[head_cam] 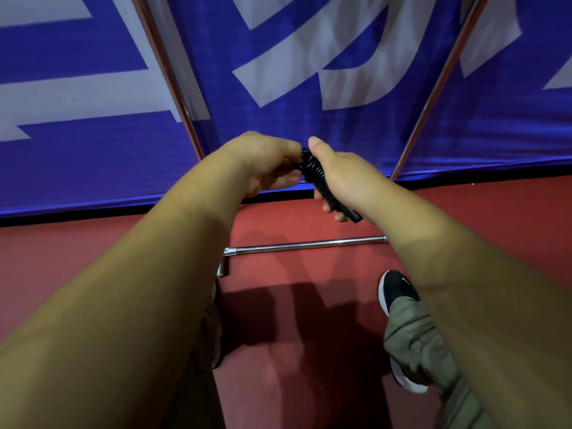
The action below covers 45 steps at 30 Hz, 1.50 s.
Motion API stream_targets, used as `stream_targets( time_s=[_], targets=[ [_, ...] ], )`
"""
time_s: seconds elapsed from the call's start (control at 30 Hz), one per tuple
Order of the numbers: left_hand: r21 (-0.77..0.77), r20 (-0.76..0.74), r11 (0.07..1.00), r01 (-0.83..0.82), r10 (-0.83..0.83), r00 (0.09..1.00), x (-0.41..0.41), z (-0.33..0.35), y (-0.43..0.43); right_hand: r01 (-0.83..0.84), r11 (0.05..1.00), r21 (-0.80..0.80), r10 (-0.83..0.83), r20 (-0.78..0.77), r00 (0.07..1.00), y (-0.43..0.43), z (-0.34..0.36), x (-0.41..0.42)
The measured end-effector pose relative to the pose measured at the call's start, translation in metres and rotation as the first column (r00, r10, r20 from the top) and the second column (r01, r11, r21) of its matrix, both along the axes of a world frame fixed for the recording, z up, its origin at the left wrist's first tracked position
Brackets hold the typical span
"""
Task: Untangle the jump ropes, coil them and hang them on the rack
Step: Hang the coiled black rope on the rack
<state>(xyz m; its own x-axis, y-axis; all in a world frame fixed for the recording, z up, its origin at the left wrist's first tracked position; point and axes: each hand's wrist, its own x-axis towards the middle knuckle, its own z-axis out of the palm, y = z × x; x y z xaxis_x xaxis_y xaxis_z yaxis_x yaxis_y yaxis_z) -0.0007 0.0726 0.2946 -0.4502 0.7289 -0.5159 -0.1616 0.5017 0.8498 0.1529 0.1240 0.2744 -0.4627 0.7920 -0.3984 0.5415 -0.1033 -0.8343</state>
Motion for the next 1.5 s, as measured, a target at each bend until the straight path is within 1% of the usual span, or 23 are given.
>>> stream_targets(
  time_s=[0.13, 0.27, 0.37, 0.53, 0.73, 0.87, 0.93, 1.0, 1.03, 1.07, 1.1, 1.17, 1.2, 1.23, 1.3, 1.43, 1.5],
  targets=[
    [0.023, -0.002, 0.999, -0.024, 0.024, 1.000, 0.002, -0.002, 0.003, 0.006, 0.999, 0.045, -0.006, 0.004, 1.000, 0.002, -0.002, 0.000],
    [0.062, 0.087, 0.997, -0.041, 0.036, 0.996, 0.000, -0.002, 0.004, 0.009, 0.998, 0.058, -0.009, -0.009, 1.000, 0.005, -0.001, 0.001],
    [0.104, 0.109, 0.994, -0.035, 0.023, 0.994, 0.002, -0.003, 0.003, 0.021, 0.999, 0.048, -0.021, -0.012, 1.000, 0.005, 0.000, 0.003],
    [0.109, -0.066, 0.994, -0.028, 0.036, 0.997, 0.002, -0.006, 0.005, 0.031, 0.999, 0.027, -0.031, -0.014, 0.999, 0.003, -0.005, 0.001],
    [0.115, -0.189, 0.993, 0.017, 0.005, 0.982, 0.002, -0.010, 0.006, 0.024, 0.998, 0.056, -0.025, 0.010, 1.000, 0.002, -0.008, 0.002],
    [0.129, -0.225, 0.990, 0.050, -0.019, 0.974, 0.004, -0.012, 0.004, 0.063, 0.997, 0.046, -0.063, -0.009, 0.998, 0.001, -0.007, 0.002],
    [0.101, -0.324, 0.992, 0.071, -0.035, 0.945, 0.007, -0.012, 0.005, 0.094, 0.994, 0.049, -0.093, -0.025, 0.995, -0.001, -0.007, 0.002],
    [0.061, -0.454, 0.995, 0.082, -0.046, 0.890, 0.012, -0.013, 0.008, 0.128, 0.990, 0.058, -0.126, -0.035, 0.991, -0.002, -0.009, 0.001],
    [0.066, -0.484, 0.994, 0.083, -0.041, 0.874, 0.013, -0.014, 0.009, 0.146, 0.988, 0.055, -0.144, -0.041, 0.989, -0.002, -0.009, 0.001],
    [0.096, -0.467, 0.992, 0.083, -0.029, 0.884, 0.014, -0.014, 0.009, 0.164, 0.986, 0.041, -0.162, -0.050, 0.986, -0.002, -0.009, 0.001],
    [0.142, -0.398, 0.987, 0.074, -0.012, 0.917, 0.014, -0.013, 0.008, 0.179, 0.984, 0.013, -0.178, -0.065, 0.982, 0.000, -0.008, 0.001],
    [0.229, -0.181, 0.973, 0.023, 0.019, 0.983, 0.013, -0.008, 0.007, 0.202, 0.977, -0.062, -0.208, -0.110, 0.972, 0.004, -0.005, 0.003],
    [0.255, -0.091, 0.967, -0.001, 0.025, 0.996, 0.012, -0.006, 0.007, 0.205, 0.974, -0.098, -0.217, -0.132, 0.967, 0.006, -0.004, 0.004],
    [0.270, -0.043, 0.963, -0.012, 0.024, 0.999, 0.010, -0.005, 0.008, 0.202, 0.971, -0.129, -0.221, -0.153, 0.963, 0.008, -0.004, 0.004],
    [0.294, -0.042, 0.956, 0.014, -0.001, 0.999, 0.006, -0.006, 0.008, 0.188, 0.966, -0.178, -0.222, -0.193, 0.956, 0.009, -0.005, 0.005],
    [0.376, -0.118, 0.924, 0.076, -0.034, 0.992, 0.000, -0.007, 0.006, 0.148, 0.944, -0.295, -0.232, -0.275, 0.933, 0.009, -0.003, 0.004],
    [0.411, -0.122, 0.908, 0.078, -0.031, 0.992, -0.002, -0.006, 0.006, 0.118, 0.942, -0.314, -0.213, -0.287, 0.934, 0.010, 0.000, 0.005]
  ],
)
